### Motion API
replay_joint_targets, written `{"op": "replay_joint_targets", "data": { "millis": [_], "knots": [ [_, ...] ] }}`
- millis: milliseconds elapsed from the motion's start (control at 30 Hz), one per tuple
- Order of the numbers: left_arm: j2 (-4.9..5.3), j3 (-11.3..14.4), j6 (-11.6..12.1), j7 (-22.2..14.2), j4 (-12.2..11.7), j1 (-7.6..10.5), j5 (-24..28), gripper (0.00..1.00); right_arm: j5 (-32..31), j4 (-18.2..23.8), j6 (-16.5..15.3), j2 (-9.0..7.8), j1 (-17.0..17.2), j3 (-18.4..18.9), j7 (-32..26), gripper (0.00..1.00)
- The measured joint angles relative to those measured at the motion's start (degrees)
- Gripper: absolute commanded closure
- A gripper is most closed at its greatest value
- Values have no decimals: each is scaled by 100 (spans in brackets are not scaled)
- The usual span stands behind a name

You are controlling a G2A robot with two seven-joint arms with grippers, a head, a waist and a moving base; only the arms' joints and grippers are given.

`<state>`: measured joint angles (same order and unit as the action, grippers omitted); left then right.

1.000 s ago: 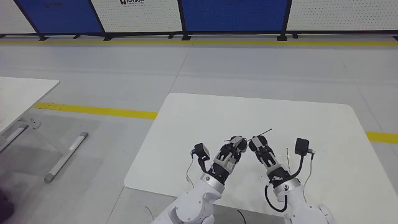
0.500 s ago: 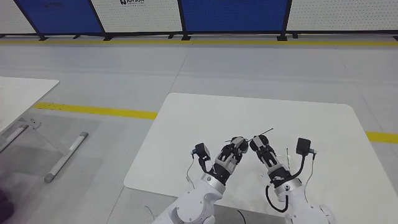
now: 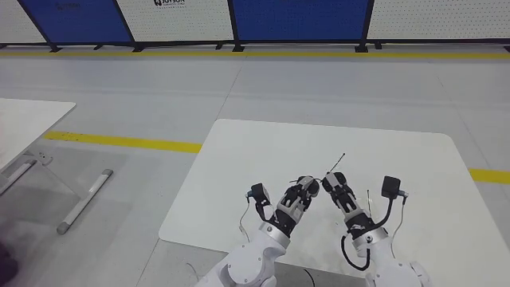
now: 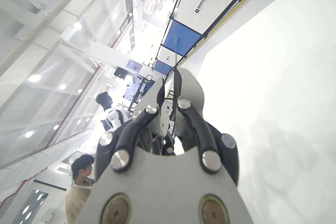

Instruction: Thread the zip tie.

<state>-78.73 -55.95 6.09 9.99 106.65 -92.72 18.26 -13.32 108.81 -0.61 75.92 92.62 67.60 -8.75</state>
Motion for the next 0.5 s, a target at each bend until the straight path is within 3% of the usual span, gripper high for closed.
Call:
{"op": "replay_joint_targets", "data": {
  "millis": [267, 367, 500],
  "knots": [
    [5, 16, -21, -35, -5, -8, -118, 100, -13, 15, 34, -7, 1, 39, 26, 84],
    [11, 17, -28, -70, 13, -22, -162, 100, -8, 21, 49, -10, 0, 56, 15, 98],
    [14, 9, -17, -87, 22, -31, -173, 100, -11, 23, 29, -13, -2, 57, 13, 100]
  ]
}}
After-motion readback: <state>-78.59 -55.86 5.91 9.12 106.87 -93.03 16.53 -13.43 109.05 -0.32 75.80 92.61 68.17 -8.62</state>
